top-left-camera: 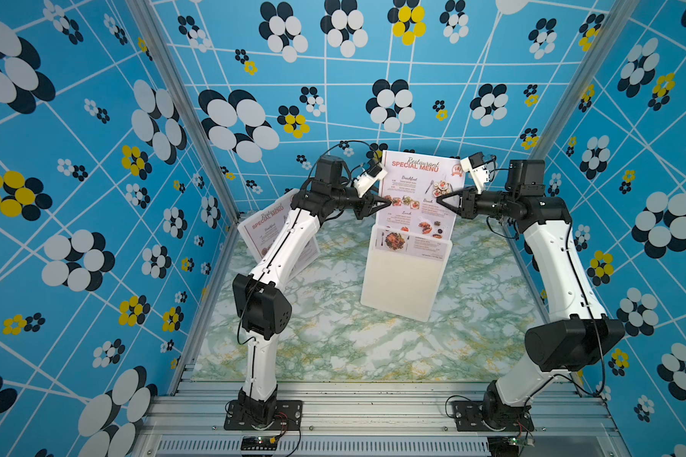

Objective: Insert the menus into the narrow rack
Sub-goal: Insert the menu into the narrow rack.

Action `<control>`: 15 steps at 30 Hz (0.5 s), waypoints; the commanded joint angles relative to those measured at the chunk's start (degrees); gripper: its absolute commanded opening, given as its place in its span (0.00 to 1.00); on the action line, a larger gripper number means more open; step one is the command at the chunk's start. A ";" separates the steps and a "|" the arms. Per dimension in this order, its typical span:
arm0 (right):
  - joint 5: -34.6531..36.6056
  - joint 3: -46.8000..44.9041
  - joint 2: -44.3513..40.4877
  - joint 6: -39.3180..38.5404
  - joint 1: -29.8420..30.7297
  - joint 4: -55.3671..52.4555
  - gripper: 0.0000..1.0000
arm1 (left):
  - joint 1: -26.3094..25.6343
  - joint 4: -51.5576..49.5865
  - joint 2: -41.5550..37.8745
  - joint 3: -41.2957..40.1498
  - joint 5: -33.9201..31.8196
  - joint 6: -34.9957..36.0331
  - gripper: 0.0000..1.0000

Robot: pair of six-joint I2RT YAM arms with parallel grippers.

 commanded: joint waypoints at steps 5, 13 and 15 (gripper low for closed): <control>0.28 -1.52 0.49 -1.26 -0.45 -1.50 0.00 | 0.13 1.19 -1.67 1.54 0.64 -0.58 0.50; -0.66 -4.17 -0.36 -1.78 -0.45 -1.16 0.00 | 0.31 0.48 -2.17 0.75 1.26 -0.32 0.50; -0.74 -5.25 -0.77 -1.89 -0.50 -1.08 0.00 | 0.36 1.05 -2.76 -0.19 1.28 -0.34 0.51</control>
